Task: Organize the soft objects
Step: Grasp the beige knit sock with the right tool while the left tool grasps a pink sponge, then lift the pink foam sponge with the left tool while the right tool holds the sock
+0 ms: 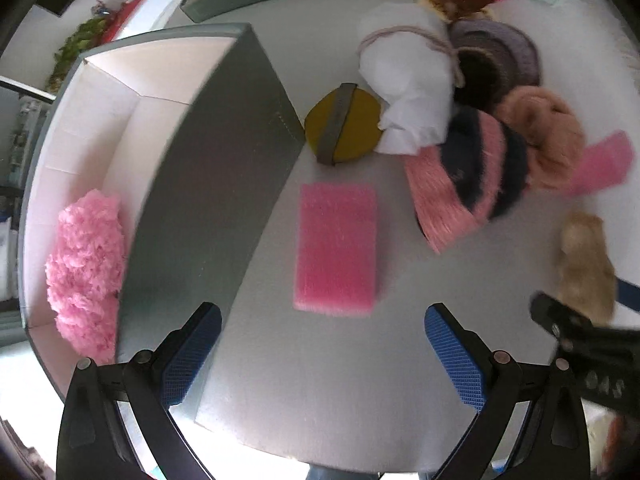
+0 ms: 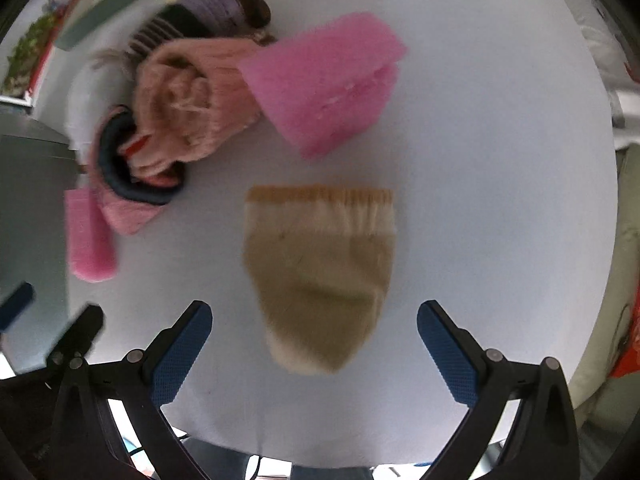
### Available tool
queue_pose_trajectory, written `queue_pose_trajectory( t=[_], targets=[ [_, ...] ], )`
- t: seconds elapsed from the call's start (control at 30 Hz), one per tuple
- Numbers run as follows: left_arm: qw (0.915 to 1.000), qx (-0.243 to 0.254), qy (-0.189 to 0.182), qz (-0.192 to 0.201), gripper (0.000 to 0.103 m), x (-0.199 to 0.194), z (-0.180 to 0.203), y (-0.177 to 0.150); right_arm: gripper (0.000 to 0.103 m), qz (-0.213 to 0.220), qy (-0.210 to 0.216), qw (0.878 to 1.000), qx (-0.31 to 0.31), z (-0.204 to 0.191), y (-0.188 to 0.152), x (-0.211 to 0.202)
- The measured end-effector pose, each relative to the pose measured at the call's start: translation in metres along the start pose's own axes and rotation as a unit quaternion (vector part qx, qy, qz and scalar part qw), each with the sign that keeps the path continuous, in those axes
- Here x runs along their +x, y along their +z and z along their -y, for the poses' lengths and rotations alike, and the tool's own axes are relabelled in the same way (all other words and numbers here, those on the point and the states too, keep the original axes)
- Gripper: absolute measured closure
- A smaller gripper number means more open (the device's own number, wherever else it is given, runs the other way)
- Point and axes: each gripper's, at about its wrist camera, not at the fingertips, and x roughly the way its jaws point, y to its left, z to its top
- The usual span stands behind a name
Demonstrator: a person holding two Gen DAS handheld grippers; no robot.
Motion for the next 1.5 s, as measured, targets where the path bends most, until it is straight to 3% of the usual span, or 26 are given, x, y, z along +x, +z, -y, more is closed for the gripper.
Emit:
queue_pose_trajectory(
  t=[0.13, 0.23, 0.3, 0.37, 0.43, 0.63, 0.7, 0.8, 0.87, 0.9, 0.97, 1.0, 1.13, 1.33, 1.5],
  targets=[
    [0.9999, 0.01, 0.0, -0.001, 0.001, 0.008, 0.022, 0.011, 0.012, -0.02, 0.004, 1.0, -0.01, 0.007, 0.009, 0.013],
    [0.9997, 0.015, 0.018, -0.005, 0.001, 0.016, 0.035, 0.018, 0.034, -0.014, -0.018, 0.999, -0.023, 0.013, 0.008, 0.008],
    [0.9999, -0.004, 0.016, -0.004, 0.0, 0.019, 0.033, 0.024, 0.06, -0.01, -0.019, 0.999, -0.028, 0.018, 0.007, 0.004],
    [0.9997, -0.023, 0.0, -0.01, 0.0, 0.022, 0.027, 0.029, 0.068, -0.018, 0.004, 0.999, -0.028, 0.028, 0.007, 0.001],
    [0.9988, -0.041, -0.02, -0.019, 0.0, 0.025, 0.023, 0.03, 0.069, -0.025, 0.027, 0.999, -0.023, 0.036, 0.005, 0.001],
    [0.9908, -0.096, -0.081, -0.05, 0.0, 0.036, 0.002, 0.028, 0.068, -0.023, 0.042, 0.998, -0.038, 0.034, 0.006, 0.003],
    [0.9902, -0.098, -0.087, -0.05, 0.001, 0.036, 0.001, 0.027, 0.063, -0.022, 0.048, 0.998, -0.041, 0.037, 0.005, 0.004],
    [0.9914, -0.083, -0.095, -0.034, 0.021, 0.028, 0.001, 0.024, 0.059, -0.015, 0.049, 0.997, -0.051, 0.048, -0.007, 0.003],
    [0.9927, -0.066, -0.098, -0.025, 0.048, 0.02, 0.011, 0.019, 0.059, -0.001, 0.034, 0.997, -0.066, 0.044, -0.007, 0.0],
    [0.9933, -0.057, -0.097, -0.024, 0.052, 0.017, 0.015, 0.018, 0.062, 0.006, 0.031, 0.997, -0.075, 0.043, -0.007, -0.001],
    [0.9912, -0.057, -0.114, -0.035, 0.053, 0.016, 0.016, 0.013, 0.079, 0.011, 0.034, 0.996, -0.084, 0.042, -0.007, -0.002],
    [0.9901, -0.061, -0.121, -0.038, 0.053, 0.014, 0.015, 0.008, 0.081, 0.01, 0.036, 0.996, -0.085, 0.044, -0.008, -0.003],
    [0.9888, -0.043, -0.138, -0.035, 0.053, -0.002, 0.012, -0.015, 0.082, 0.006, 0.072, 0.995, -0.062, 0.062, -0.016, -0.009],
    [0.9899, 0.005, -0.136, -0.039, 0.053, -0.023, 0.02, -0.057, 0.082, -0.007, 0.087, 0.995, -0.045, 0.092, -0.047, -0.014],
    [0.9874, 0.006, -0.155, -0.029, 0.053, -0.044, 0.025, -0.067, 0.082, -0.02, 0.101, 0.994, -0.026, 0.107, -0.073, -0.019]
  ],
)
